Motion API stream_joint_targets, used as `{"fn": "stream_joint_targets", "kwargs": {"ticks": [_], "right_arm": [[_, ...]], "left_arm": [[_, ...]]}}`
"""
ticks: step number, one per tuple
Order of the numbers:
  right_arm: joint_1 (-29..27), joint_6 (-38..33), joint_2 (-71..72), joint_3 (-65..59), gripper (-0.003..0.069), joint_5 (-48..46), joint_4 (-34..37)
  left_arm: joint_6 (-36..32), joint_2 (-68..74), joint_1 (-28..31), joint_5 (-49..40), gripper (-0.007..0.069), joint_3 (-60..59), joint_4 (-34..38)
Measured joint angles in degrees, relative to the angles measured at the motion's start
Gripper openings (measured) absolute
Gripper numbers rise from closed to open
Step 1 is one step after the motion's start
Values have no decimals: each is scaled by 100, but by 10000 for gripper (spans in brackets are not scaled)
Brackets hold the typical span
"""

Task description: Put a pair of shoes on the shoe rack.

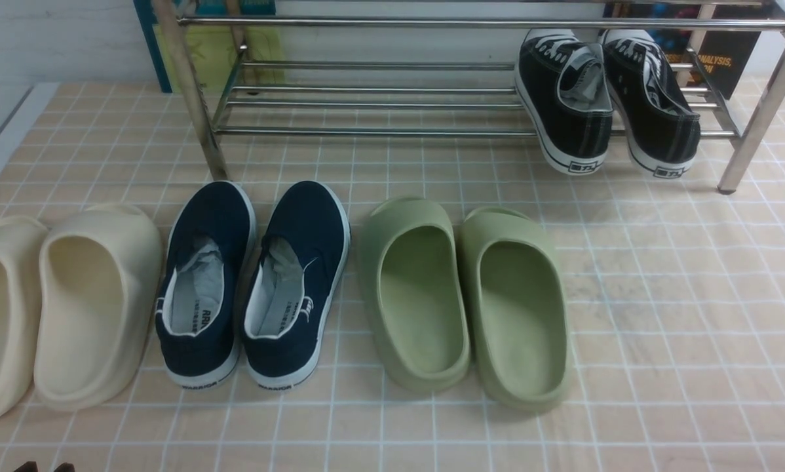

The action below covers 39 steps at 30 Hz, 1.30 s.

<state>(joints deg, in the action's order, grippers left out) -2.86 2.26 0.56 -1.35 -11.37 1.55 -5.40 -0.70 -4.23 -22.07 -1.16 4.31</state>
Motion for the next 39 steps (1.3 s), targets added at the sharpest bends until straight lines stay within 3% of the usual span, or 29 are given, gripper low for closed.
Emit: {"fn": "stream_joint_targets", "kwargs": {"ticks": [34, 39], "right_arm": [[148, -5, 0, 0, 45, -42, 177], [148, 20, 0, 5, 48, -783, 177]], "left_arm": [[0, 0, 0, 0, 240, 0, 0], [0, 0, 0, 0, 240, 0, 0]]}}
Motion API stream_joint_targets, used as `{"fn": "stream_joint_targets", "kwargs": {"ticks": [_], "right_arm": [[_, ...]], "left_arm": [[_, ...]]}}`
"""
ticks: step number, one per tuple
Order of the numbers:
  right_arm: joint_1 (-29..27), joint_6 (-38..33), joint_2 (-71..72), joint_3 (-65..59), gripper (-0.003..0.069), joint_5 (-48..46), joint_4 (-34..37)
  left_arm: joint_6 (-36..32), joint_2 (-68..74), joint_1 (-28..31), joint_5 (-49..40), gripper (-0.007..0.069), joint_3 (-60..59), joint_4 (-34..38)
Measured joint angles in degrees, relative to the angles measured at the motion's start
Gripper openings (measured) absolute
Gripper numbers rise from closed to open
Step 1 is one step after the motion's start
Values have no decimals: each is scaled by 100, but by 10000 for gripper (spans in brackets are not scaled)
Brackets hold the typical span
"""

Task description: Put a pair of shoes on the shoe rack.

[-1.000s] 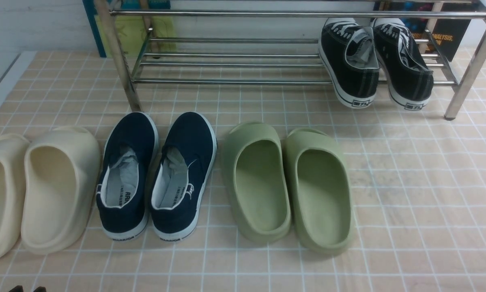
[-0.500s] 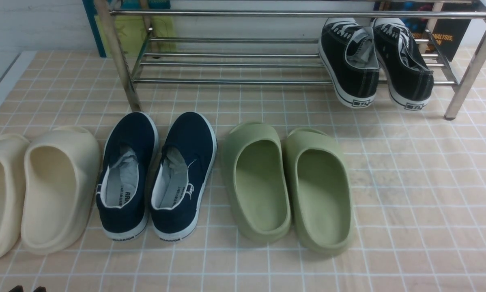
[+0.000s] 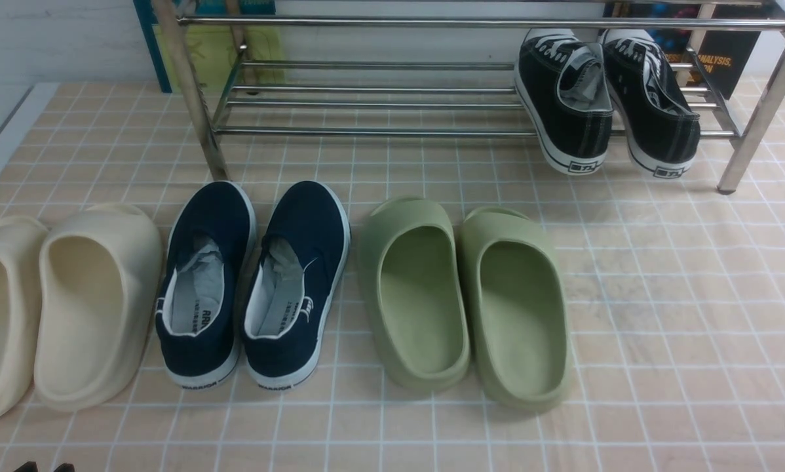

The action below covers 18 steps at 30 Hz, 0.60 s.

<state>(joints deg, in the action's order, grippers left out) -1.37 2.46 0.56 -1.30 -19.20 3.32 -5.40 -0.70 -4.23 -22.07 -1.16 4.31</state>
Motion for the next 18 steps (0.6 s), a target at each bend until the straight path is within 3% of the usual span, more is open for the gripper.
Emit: {"fn": "stream_joint_targets", "kwargs": {"ticks": [10, 18], "right_arm": [[0, 85, 0, 56, 45, -303, 347], [0, 85, 0, 56, -19, -308, 366]], "left_arm": [[0, 0, 0, 0, 240, 0, -5], [0, 0, 0, 0, 240, 0, -5]]}}
